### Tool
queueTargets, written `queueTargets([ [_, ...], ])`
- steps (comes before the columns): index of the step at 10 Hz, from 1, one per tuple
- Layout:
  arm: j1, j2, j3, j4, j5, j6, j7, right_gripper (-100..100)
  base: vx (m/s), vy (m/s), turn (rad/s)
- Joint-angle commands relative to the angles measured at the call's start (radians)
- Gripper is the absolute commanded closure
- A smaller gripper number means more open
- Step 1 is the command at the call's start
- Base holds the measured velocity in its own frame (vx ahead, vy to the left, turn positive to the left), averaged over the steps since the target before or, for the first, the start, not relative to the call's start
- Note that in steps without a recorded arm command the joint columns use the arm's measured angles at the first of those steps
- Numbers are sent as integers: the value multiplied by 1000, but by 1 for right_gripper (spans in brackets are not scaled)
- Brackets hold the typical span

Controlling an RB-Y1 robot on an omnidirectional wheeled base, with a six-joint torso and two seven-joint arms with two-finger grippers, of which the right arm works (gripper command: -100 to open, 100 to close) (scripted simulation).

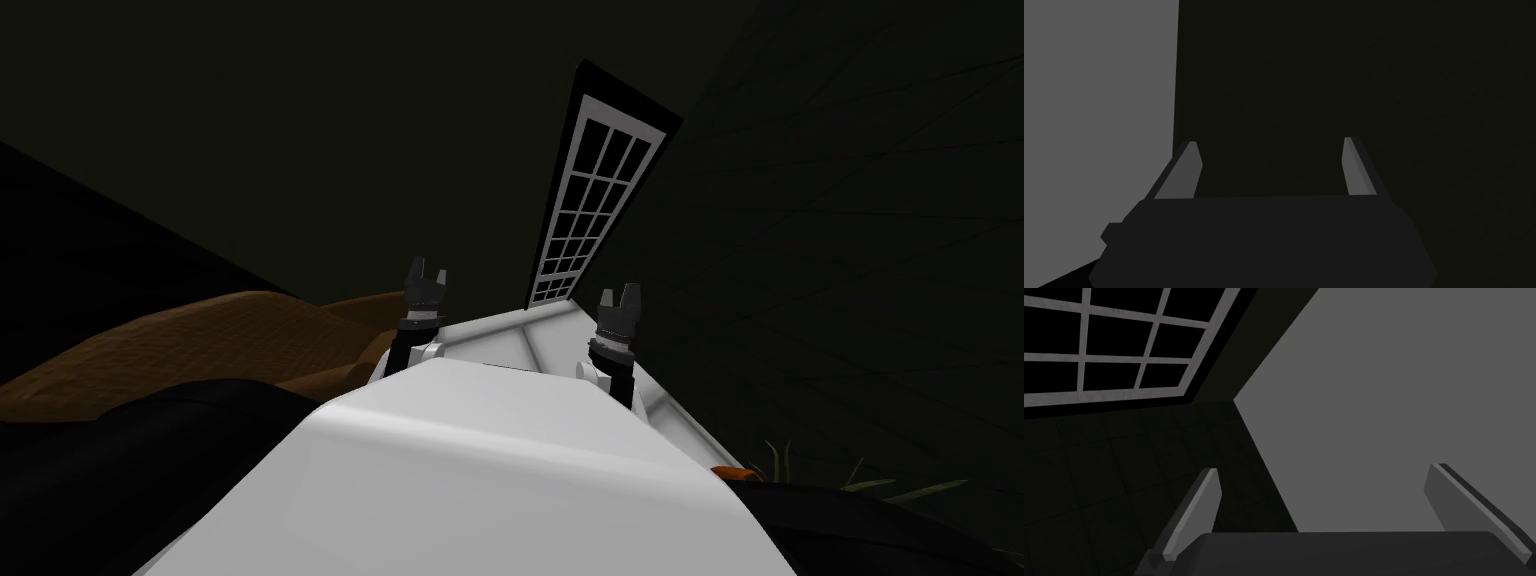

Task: Pull the door open

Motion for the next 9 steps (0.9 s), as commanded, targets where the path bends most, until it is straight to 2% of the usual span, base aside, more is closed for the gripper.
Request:
queueTargets([
  [1, -10, -7, -1, 29, 6, -7, 17, -100, 60, 89, 2],
  [7, -46, -28, -6, 136, 30, -34, 79, -100, 98, -43, 25],
  [9, -64, -37, -8, 189, 42, -47, 111, -100, 107, -21, 29],
])
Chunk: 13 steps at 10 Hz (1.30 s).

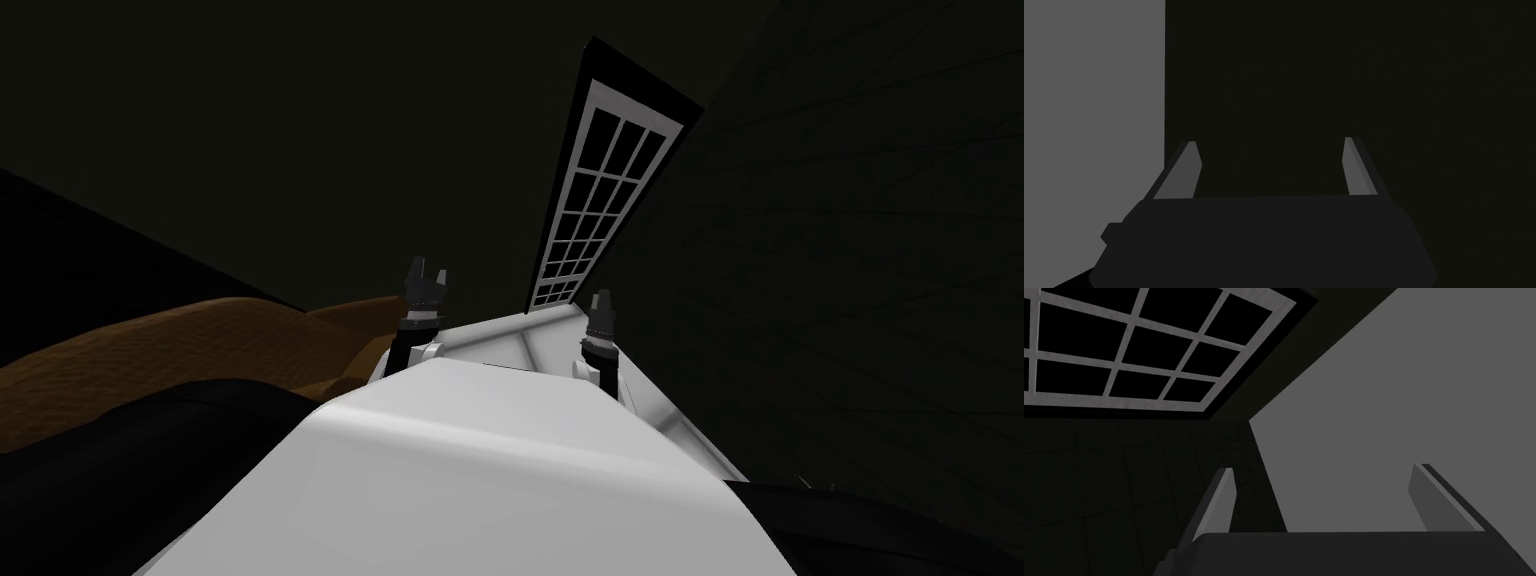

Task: Pull the door open

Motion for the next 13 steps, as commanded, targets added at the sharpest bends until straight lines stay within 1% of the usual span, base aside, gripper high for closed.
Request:
queueTargets([
  [1, -17, -7, -4, 41, 8, -9, 23, -100, 98, -17, 21],
  [5, -46, -20, -7, 128, 27, -31, 73, -100, 91, -27, 25],
  [13, -115, -46, -16, 332, 73, -81, 194, -100, 96, -31, 30],
])
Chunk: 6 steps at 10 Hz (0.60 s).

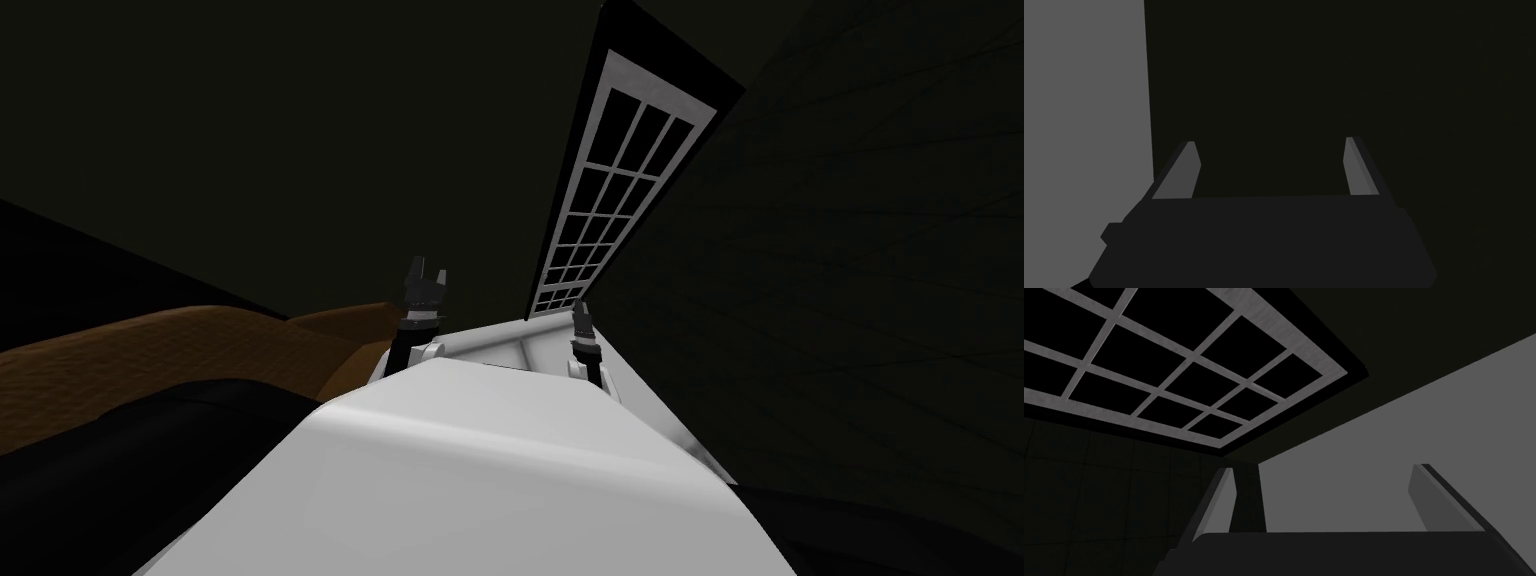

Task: Pull the door open

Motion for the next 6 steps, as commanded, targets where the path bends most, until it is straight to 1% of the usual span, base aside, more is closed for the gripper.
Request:
queueTargets([
  [1, -18, -6, -3, 49, 9, -13, 27, -100, 97, -31, 28],
  [6, -66, -22, -9, 192, 41, -49, 111, -100, 100, -35, 30],
])
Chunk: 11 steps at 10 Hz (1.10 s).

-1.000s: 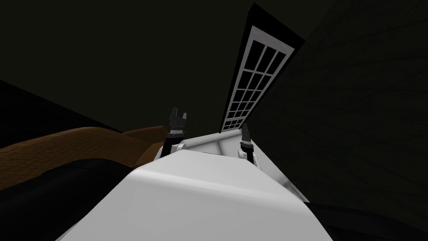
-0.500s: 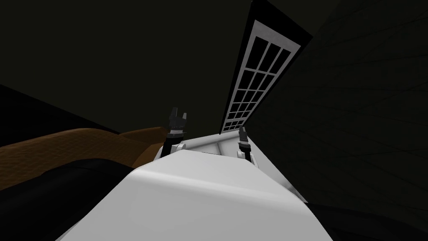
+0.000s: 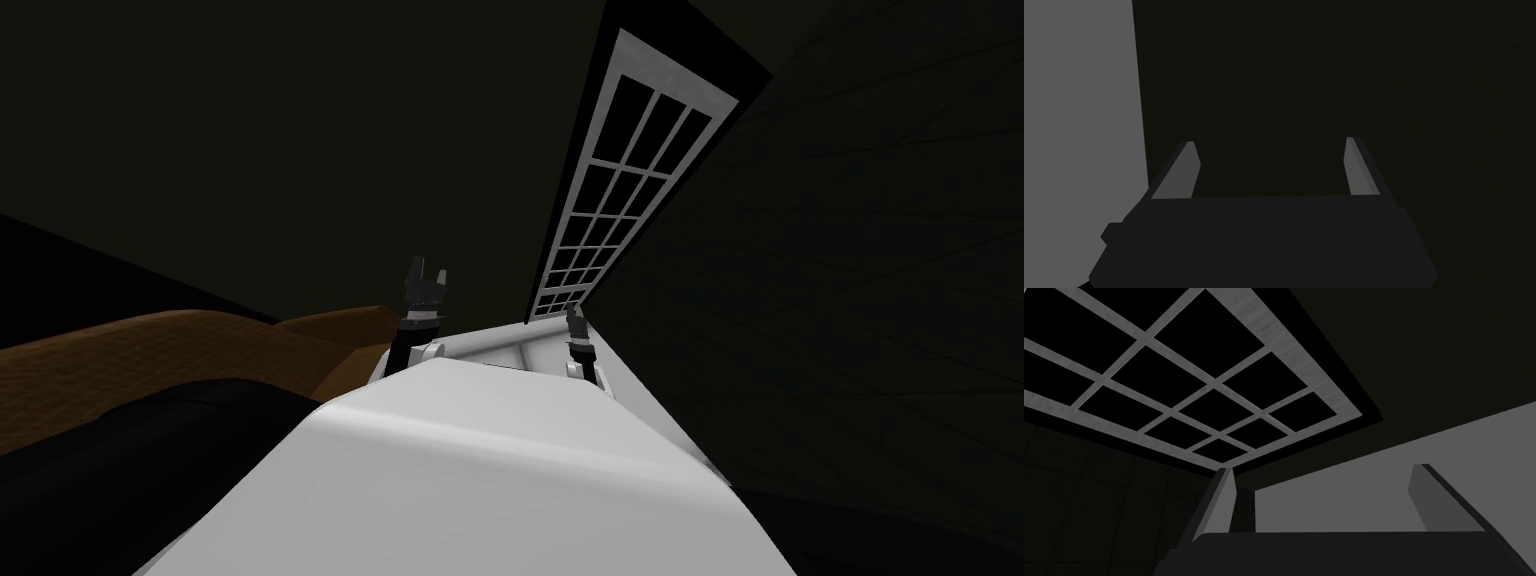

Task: Pull the door open

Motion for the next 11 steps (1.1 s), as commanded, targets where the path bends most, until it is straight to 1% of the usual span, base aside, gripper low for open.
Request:
queueTargets([
  [1, -15, -4, -1, 47, 11, -13, 31, -100, 97, -45, 43],
  [2, -25, -7, -3, 75, 18, -20, 48, -100, 104, -20, 38],
  [3, -25, -7, -3, 76, 18, -20, 48, -100, 66, -17, 6],
  [6, -55, -16, -6, 165, 38, -42, 100, -100, 60, -38, 29],
  [11, -105, -31, -13, 313, 71, -78, 186, -100, 103, -40, 33],
])
